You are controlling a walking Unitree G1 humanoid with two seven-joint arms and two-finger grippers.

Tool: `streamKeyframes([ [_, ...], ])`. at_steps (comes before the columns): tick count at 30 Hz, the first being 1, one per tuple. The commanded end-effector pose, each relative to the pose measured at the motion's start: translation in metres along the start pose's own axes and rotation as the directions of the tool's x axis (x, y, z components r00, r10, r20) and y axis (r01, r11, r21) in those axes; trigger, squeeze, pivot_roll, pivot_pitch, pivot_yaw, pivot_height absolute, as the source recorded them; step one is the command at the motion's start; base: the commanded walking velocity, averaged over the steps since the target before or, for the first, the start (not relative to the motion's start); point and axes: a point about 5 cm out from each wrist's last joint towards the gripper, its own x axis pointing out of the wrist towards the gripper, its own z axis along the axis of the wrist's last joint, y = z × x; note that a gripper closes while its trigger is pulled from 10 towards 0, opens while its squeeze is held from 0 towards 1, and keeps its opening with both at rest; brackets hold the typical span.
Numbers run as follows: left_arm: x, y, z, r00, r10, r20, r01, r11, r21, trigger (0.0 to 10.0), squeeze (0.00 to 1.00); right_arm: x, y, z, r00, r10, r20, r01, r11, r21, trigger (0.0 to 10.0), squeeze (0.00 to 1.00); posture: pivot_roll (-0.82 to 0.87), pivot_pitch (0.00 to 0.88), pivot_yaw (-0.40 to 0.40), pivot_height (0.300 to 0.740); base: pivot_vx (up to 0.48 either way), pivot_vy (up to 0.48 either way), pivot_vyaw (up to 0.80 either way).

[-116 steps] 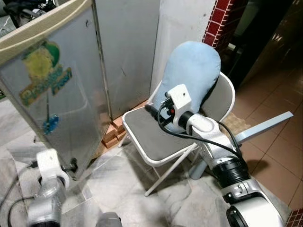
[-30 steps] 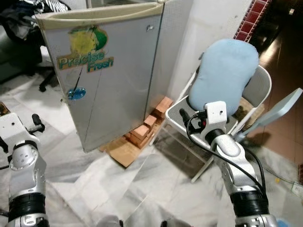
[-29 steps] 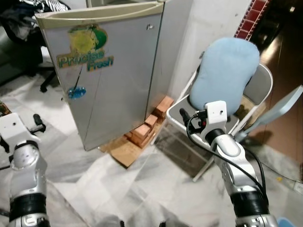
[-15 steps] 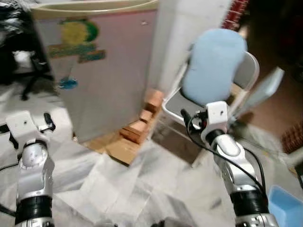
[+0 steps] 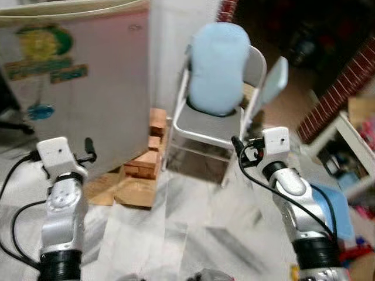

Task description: Restocking fridge

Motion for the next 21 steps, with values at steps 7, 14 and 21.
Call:
streamKeyframes([
  [7, -0.004, 0.0, 0.0, 0.999, -0.052, -0.012, 0.052, 0.998, -0.022, 10.0, 0.0, 0.004, 0.008, 0.005, 1.0, 0.023, 0.014, -0.023, 1.0, -0.002, 10.0, 0.0, 0.04, 0.0, -0.063, 0.74, 0.0, 0.46, -0.6],
  [14, -0.005, -0.013, -0.001, 0.991, -0.132, -0.024, 0.131, 0.991, -0.027, 10.0, 0.0, 0.005, 0.006, 0.006, 1.0, 0.017, 0.018, -0.017, 1.0, -0.001, 10.0, 0.0, 0.04, 0.0, -0.06, 0.74, 0.0, 0.459, -0.8],
  [21, -0.004, -0.016, -0.003, 0.987, -0.156, -0.034, 0.154, 0.987, -0.033, 10.0, 0.0, 0.004, 0.005, 0.006, 1.0, 0.014, 0.017, -0.014, 1.0, -0.003, 10.0, 0.0, 0.03, 0.0, -0.061, 0.74, 0.0, 0.459, -0.23],
])
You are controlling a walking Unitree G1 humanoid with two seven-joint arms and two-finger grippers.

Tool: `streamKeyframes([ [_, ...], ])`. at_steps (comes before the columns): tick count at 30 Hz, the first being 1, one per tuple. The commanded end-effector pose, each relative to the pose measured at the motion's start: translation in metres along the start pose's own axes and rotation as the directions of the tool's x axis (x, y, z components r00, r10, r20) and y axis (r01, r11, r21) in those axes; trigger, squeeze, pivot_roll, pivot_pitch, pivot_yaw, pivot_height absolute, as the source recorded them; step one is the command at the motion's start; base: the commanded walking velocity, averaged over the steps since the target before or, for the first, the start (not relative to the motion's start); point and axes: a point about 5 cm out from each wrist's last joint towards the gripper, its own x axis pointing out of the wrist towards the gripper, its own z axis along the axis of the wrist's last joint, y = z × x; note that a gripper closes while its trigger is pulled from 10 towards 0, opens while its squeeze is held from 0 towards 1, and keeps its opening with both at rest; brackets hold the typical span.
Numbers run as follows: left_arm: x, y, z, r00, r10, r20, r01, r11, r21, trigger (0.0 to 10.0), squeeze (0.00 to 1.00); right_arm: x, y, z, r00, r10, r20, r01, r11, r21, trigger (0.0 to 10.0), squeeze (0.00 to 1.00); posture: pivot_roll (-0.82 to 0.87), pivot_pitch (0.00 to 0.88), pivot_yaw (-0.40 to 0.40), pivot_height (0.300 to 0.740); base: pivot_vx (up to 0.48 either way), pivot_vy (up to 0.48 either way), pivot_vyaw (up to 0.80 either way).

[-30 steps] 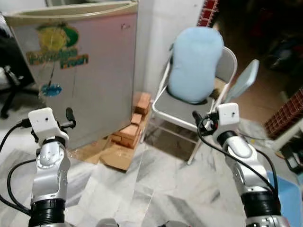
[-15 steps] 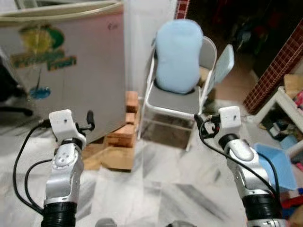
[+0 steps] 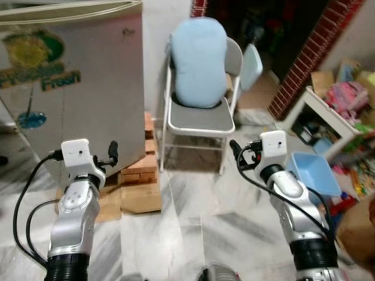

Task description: Restocking fridge

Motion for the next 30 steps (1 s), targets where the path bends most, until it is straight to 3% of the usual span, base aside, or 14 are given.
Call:
streamKeyframes([
  [1, 0.0, -0.006, 0.0, 1.0, -0.026, -0.004, 0.026, 1.0, -0.006, 10.0, 0.0, -0.001, -0.005, 0.001, 1.0, -0.018, 0.002, 0.018, 1.0, -0.004, 10.0, 0.0, 0.03, 0.0, -0.061, 0.74, 0.0, 0.458, 0.0],
  [4, 0.0, -0.006, 0.0, 1.0, -0.026, -0.001, 0.026, 1.0, 0.005, 10.0, 0.0, -0.001, -0.005, 0.001, 1.0, -0.017, 0.003, 0.017, 1.0, -0.004, 10.0, 0.0, 0.03, 0.0, -0.062, 0.74, 0.0, 0.454, -0.53],
  [30, -0.005, -0.02, 0.0, 0.99, -0.141, 0.024, 0.142, 0.99, -0.02, 10.0, 0.0, 0.002, -0.002, 0.001, 1.0, 0.001, 0.001, -0.001, 1.0, -0.001, 10.0, 0.0, 0.03, 0.0, -0.064, 0.74, 0.0, 0.0, -0.15],
])
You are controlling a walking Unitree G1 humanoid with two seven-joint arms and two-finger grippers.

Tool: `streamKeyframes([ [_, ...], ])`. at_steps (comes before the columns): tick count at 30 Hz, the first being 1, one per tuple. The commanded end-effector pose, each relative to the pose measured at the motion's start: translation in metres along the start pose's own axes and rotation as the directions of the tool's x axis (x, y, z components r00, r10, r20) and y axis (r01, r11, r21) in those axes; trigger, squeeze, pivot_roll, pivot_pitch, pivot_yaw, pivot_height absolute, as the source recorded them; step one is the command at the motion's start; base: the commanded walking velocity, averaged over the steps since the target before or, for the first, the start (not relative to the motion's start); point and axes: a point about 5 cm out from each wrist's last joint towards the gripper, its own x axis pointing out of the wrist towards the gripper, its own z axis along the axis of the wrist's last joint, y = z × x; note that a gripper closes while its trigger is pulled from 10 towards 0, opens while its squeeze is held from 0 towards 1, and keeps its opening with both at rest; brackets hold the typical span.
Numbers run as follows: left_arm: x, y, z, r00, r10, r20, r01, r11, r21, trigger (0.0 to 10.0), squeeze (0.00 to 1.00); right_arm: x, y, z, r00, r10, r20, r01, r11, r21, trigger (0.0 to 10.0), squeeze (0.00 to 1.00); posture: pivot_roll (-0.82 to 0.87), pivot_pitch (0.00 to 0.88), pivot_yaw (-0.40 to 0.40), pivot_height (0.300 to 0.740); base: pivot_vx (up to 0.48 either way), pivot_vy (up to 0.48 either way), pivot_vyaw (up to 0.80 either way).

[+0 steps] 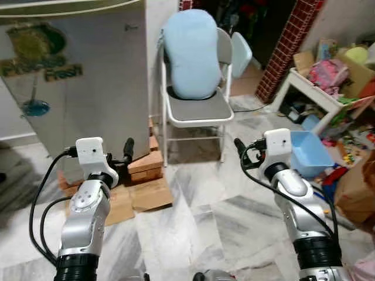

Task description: Restocking fridge

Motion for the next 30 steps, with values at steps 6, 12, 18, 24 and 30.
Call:
streamKeyframes([
  [6, -0.0008, -0.0007, 0.003, 1.0, -0.008, 0.01, 0.008, 1.0, -0.01, 10.0, 0.0, 0.0012, -0.0025, 0.0016, 1.0, -0.004, 0.0, 0.004, 1.0, 0.005, 10.0, 0.0, 0.03, 0.0, -0.064, 0.74, 0.0, 0.322, 0.0],
  [12, -0.0021, -0.0019, 0.0009, 1.0, -0.02, -0.004, 0.019, 1.0, -0.013, 10.0, 0.0, 0.0015, -0.0015, 0.0026, 1.0, 0.004, 0.012, -0.004, 1.0, 0.018, 10.0, 0.0, 0.03, 0.0, -0.065, 0.74, 0.0, 0.173, 0.0],
  [18, -0.0025, -0.005, 0.002, 0.998, -0.054, 0.006, 0.054, 0.998, 0.009, 10.0, 0.0, 0.002, -0.0014, 0.002, 1.0, 0.001, 0.001, -0.001, 1.0, 0.016, 10.0, 0.0, 0.03, 0.0, -0.063, 0.74, 0.0, 0.296, -0.27],
  [24, -0.0025, -0.0052, 0.0023, 0.998, -0.062, 0.003, 0.062, 0.998, 0.009, 10.0, 0.0, 0.0021, -0.0011, 0.0018, 1.0, -0.002, 0.002, 0.002, 1.0, 0.019, 10.0, 0.0, 0.03, 0.0, -0.059, 0.74, 0.0, 0.453, -0.8],
  [30, -0.0028, -0.0052, 0.001, 0.998, -0.064, -0.007, 0.064, 0.998, 0.016, 10.0, 0.0, 0.002, -0.0008, 0.0015, 1.0, -0.002, 0.002, 0.002, 1.0, 0.02, 10.0, 0.0, 0.03, 0.0, -0.058, 0.74, 0.0, 0.409, -0.8],
])
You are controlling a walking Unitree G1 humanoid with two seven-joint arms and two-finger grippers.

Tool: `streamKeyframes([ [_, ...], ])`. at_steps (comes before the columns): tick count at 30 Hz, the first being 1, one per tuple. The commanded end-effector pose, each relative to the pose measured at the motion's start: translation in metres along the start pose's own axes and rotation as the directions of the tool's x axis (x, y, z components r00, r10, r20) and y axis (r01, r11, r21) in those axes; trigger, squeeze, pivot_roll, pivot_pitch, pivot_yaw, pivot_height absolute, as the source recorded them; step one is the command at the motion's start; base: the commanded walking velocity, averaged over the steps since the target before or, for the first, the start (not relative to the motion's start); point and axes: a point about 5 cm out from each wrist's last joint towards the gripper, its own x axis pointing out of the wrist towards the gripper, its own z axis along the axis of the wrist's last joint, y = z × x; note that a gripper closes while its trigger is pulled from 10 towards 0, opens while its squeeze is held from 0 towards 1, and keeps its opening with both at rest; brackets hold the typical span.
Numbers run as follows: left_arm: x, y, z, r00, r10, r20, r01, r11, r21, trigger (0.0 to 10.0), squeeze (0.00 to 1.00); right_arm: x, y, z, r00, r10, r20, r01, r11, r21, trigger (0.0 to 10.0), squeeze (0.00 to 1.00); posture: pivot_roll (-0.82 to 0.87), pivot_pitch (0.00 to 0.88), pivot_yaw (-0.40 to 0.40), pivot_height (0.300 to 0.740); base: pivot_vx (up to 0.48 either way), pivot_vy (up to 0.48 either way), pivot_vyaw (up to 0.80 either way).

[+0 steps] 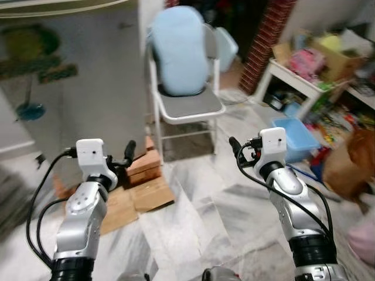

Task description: Restocking fridge

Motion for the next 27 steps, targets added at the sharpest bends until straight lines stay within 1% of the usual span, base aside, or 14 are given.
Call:
streamKeyframes([
  [1, 0.001, -0.0073, 0.001, 1.0, -0.026, 0.001, 0.026, 1.0, 0.008, 10.0, 0.0, -0.0003, -0.0048, 0.0023, 1.0, -0.011, 0.004, 0.011, 1.0, -0.003, 10.0, 0.0, 0.03, 0.0, -0.059, 0.74, 0.0, 0.274, -0.8],
  [7, 0.0011, -0.0094, 0.0004, 0.999, -0.043, -0.003, 0.043, 0.999, 0.016, 10.0, 0.0, 0.0, -0.0046, 0.0022, 1.0, -0.011, 0.003, 0.011, 1.0, -0.002, 10.0, 0.0, 0.03, 0.0, -0.058, 0.74, 0.0, 0.0, -0.8],
  [9, 0.0008, -0.0103, 0.0005, 0.998, -0.057, -0.005, 0.057, 0.998, 0.025, 10.0, 0.0, 0.0001, -0.0044, 0.0021, 1.0, -0.012, 0.003, 0.012, 1.0, -0.001, 10.0, 0.0, 0.03, 0.0, -0.056, 0.74, 0.0, 0.0, -0.8],
  [11, 0.0006, -0.0115, 0.0, 0.997, -0.075, -0.01, 0.075, 0.997, 0.017, 10.0, 0.0, 0.0002, -0.004, 0.002, 1.0, -0.013, 0.003, 0.013, 1.0, 0.001, 10.0, 0.0, 0.03, 0.0, -0.055, 0.74, 0.0, 0.0, -0.8],
  [13, 0.0003, -0.0124, 0.0001, 0.997, -0.079, -0.009, 0.079, 0.997, 0.014, 10.0, 0.0, 0.0, -0.0042, 0.0019, 1.0, -0.013, 0.003, 0.013, 1.0, 0.001, 10.0, 0.0, 0.03, 0.0, -0.055, 0.74, 0.0, 0.36, -0.8],
  [14, 0.0003, -0.0124, 0.0001, 0.997, -0.079, -0.009, 0.079, 0.997, 0.014, 10.0, 0.0, 0.0, -0.0042, 0.0019, 1.0, -0.013, 0.003, 0.013, 1.0, 0.001, 10.0, 0.0, 0.03, 0.0, -0.055, 0.74, 0.0, 0.36, -0.8],
  [23, 0.0006, -0.0123, -0.0002, 0.997, -0.072, -0.01, 0.072, 0.997, 0.023, 10.0, 0.0, 0.0005, -0.0041, 0.0015, 1.0, -0.016, 0.004, 0.016, 1.0, 0.003, 10.0, 0.0, 0.04, 0.0, -0.054, 0.74, 0.0, 0.0, -0.8],
  [27, 0.0014, -0.0065, 0.0015, 1.0, -0.029, -0.002, 0.029, 0.999, 0.02, 10.0, 0.0, 0.0001, -0.0045, 0.0022, 1.0, -0.017, 0.01, 0.017, 1.0, 0.006, 10.0, 0.0, 0.04, 0.0, -0.054, 0.74, 0.0, 0.0, -0.55],
])
